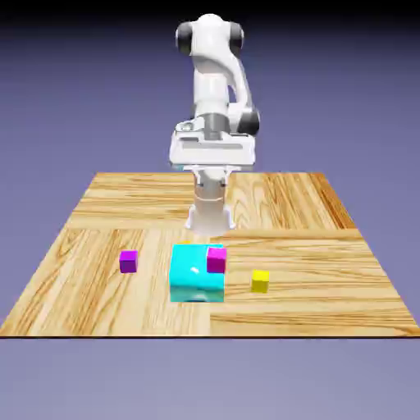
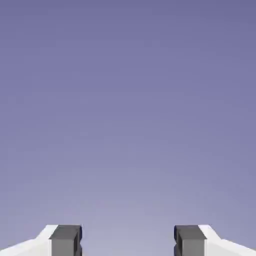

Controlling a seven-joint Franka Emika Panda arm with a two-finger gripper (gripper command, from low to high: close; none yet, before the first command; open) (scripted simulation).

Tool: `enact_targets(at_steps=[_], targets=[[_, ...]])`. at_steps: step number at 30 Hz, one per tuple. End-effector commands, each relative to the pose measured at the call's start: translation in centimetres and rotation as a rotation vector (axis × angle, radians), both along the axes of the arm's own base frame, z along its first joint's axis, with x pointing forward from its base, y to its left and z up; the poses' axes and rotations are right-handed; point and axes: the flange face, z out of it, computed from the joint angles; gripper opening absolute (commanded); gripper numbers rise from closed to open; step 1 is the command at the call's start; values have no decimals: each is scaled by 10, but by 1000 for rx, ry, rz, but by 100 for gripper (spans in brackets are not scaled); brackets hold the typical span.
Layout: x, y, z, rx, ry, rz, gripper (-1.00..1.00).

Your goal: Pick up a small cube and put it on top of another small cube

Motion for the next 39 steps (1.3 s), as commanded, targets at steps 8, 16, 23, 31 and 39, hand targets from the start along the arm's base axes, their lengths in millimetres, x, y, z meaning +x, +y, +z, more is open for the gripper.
enact_targets(at_steps=[8, 16, 23, 31, 39], targets=[[4, 75, -125, 80, 422, -37, 0], [-44, 130, -248, 0, 821, -136, 0], [-38, 134, -269, 64, 762, -232, 0], [-40, 134, -320, 65, 762, -231, -100], [-39, 133, -250, 64, 762, -232, -100]])
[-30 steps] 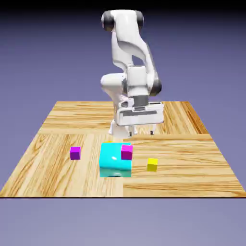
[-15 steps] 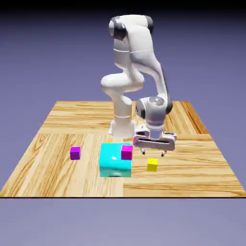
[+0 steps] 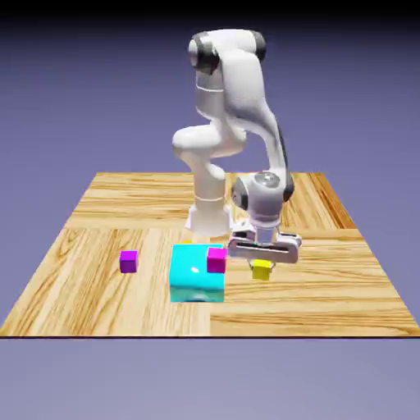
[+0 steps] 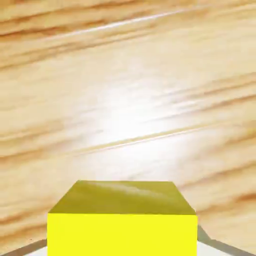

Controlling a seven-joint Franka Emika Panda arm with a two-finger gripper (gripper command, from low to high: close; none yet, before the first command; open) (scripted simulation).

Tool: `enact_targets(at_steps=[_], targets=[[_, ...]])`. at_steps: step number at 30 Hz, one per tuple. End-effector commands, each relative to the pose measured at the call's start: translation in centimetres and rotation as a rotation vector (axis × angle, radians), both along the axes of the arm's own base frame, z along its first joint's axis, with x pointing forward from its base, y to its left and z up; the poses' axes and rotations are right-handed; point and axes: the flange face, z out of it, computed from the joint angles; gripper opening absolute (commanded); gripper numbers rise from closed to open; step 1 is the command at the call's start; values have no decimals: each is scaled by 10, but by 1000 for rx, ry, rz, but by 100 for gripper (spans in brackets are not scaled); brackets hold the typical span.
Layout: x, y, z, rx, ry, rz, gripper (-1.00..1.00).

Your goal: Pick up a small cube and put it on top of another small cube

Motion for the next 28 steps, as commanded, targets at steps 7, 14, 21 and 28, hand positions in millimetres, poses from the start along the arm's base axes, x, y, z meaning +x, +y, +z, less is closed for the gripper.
enact_targets(at_steps=[7, 14, 21, 28], targets=[[37, -63, 76, 2, 1, -45, -100], [42, -130, 154, 1, 0, -88, -100], [41, -130, 84, 1, 1, -87, 100], [42, -130, 154, 1, 0, -88, 100]])
